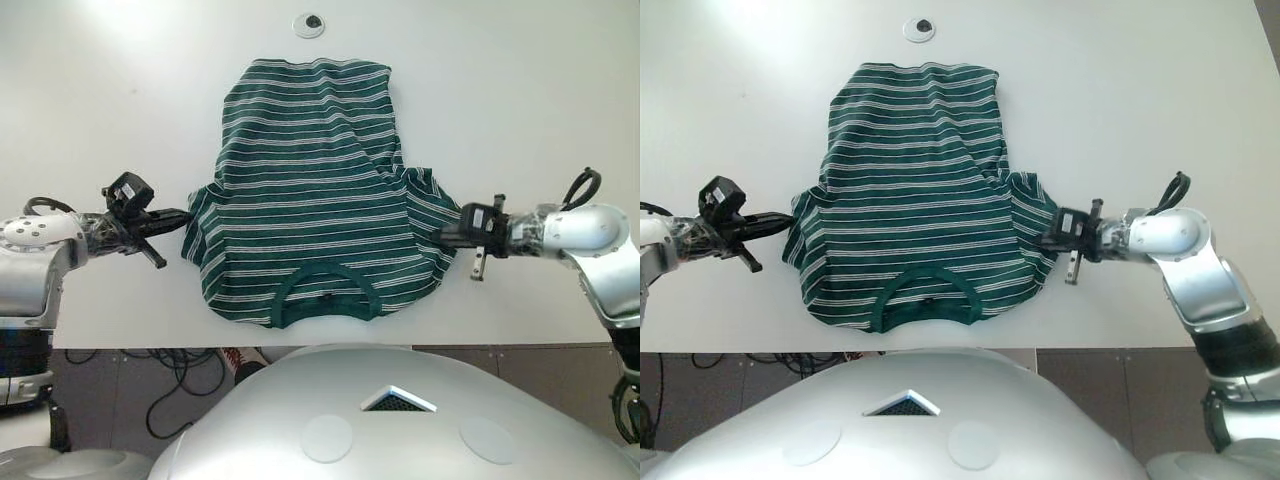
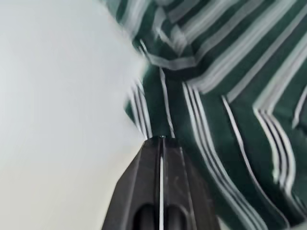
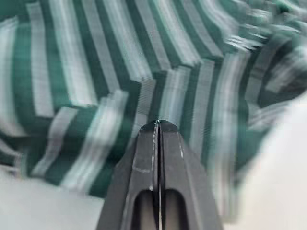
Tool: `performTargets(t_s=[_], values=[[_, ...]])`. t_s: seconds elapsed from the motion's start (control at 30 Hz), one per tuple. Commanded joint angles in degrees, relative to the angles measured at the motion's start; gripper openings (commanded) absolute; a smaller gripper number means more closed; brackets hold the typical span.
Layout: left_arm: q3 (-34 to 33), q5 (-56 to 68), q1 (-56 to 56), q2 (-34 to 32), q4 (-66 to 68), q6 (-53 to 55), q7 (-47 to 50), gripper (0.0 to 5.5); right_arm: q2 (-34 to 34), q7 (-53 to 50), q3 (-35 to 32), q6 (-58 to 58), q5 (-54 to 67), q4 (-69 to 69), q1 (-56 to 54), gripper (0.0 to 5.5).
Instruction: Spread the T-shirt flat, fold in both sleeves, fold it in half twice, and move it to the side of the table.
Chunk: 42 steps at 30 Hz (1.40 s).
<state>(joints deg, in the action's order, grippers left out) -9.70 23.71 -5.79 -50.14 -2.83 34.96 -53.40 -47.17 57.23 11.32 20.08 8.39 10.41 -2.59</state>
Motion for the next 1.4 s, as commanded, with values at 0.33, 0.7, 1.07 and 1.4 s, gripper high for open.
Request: performTargets(t_s=[0.33,0.7,1.07,1.4], values=[[0.57,1.48,12.43,10.59,4.13,3.92,11.59,0.02,31.41,-20.0,1.95,-10.14,-7.94,-56.74,-36.03,0.01],[-1.92,-0.85,10.42,9.92,9.13,2.68,11.83,0.2,25.13,-36.86,0.27,-17.67,-16.45,-74.79,-37.14,0.0],[-3.85,8.81,6.66,14.17,2.8,13.44,10.54,1.45,28.64,-42.31,-11.67,-30.35,-7.11,-66.06,-37.23,0.0],[2.34,6.19,0.48,14.46,-0.51,13.59,11.09,1.45,31.61,-41.73,-16.78,-20.17,-0.96,-52.47,-34.56,0.0]])
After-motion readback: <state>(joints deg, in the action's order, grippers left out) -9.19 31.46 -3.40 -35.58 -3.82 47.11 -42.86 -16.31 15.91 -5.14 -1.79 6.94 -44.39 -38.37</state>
